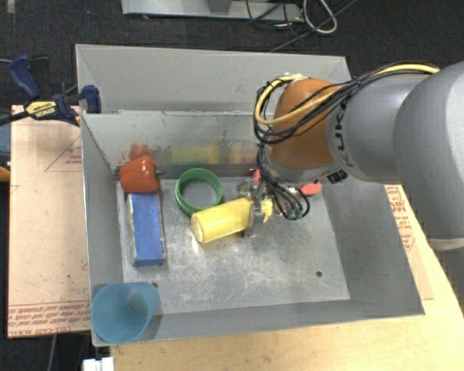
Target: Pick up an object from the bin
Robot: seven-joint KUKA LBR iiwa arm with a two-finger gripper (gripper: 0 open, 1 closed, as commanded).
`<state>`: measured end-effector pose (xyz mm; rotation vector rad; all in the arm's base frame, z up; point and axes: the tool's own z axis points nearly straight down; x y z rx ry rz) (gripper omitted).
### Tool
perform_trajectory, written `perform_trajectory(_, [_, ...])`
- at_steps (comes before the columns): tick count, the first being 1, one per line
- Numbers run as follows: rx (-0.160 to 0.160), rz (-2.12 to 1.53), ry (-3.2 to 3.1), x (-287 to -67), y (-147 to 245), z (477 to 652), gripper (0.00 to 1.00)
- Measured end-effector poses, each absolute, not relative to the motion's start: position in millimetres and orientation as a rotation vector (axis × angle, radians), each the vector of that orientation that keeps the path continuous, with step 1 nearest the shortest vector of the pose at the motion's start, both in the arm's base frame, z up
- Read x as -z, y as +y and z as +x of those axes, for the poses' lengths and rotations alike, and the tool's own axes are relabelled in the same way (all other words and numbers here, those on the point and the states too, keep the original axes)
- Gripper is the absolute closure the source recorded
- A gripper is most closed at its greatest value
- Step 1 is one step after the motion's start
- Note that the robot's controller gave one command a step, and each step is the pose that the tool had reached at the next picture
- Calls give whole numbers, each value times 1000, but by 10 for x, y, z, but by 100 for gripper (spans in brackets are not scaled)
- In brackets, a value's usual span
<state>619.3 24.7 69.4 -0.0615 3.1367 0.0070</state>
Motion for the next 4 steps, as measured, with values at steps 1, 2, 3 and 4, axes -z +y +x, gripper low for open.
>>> perform_trajectory(1, [-8, -60, 3142, -921, 249, 6171, 100])
perform_trajectory(2, [-8, -61, 3133, -1295, 250, 6200, 100])
perform_trajectory(3, [-8, -61, 3130, -1538, 251, 6206, 100])
perform_trajectory(4, [-9, -62, 3131, -1697, 253, 6204, 100])
